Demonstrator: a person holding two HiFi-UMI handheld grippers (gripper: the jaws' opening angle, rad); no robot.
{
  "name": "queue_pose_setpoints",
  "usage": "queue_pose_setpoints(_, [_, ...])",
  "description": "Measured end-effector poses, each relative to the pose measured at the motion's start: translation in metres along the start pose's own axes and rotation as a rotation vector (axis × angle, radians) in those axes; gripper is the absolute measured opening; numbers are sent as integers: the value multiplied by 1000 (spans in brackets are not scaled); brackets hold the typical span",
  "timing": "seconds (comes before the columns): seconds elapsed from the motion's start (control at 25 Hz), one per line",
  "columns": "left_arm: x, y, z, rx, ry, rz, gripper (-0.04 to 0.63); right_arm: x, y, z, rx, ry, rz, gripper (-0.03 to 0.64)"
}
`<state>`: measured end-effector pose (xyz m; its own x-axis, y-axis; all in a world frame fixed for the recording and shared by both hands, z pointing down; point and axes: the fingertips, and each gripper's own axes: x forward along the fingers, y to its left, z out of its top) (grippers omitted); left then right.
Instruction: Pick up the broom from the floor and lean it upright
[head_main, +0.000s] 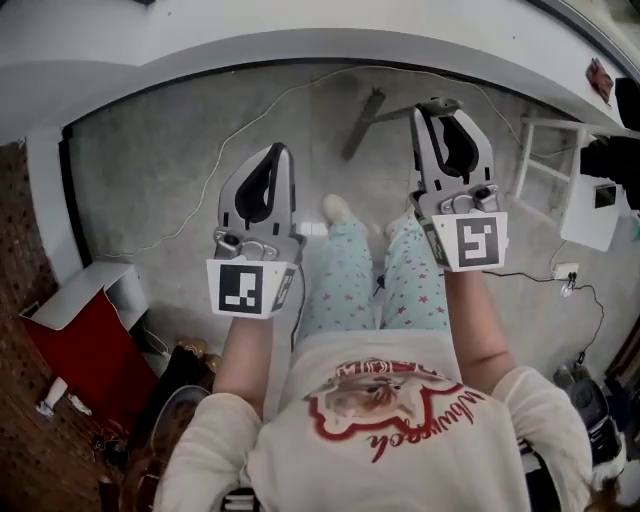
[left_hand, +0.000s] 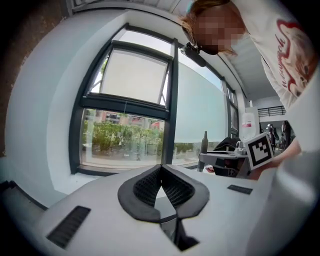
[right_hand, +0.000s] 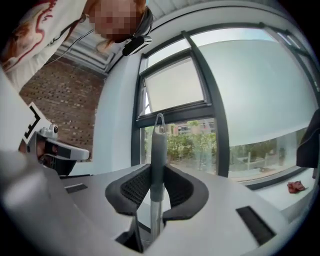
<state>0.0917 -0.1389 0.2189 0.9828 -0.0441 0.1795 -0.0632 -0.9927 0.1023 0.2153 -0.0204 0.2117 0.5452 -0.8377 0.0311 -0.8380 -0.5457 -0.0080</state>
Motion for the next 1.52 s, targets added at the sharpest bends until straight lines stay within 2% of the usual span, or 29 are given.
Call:
queue_pose_setpoints(0.24, [34, -78, 6, 12, 11, -95, 21, -58, -62, 32, 25, -52, -146, 97])
queue_pose_setpoints(0.6, [102, -201, 44, 40, -26, -240, 21, -138, -203, 32, 10, 26, -391, 97])
queue_pose_setpoints(0.96, [161, -283, 63, 80, -65, -325, 21, -173, -311, 19, 24, 72, -548, 97])
queue_pose_setpoints(1.24, [221, -296, 50, 68, -23, -416, 21, -156, -373, 0, 97, 81, -665, 97])
queue_pose_setpoints(1.52, [326, -285, 49, 35, 9, -520, 21, -101, -430, -32, 186, 149, -762, 97])
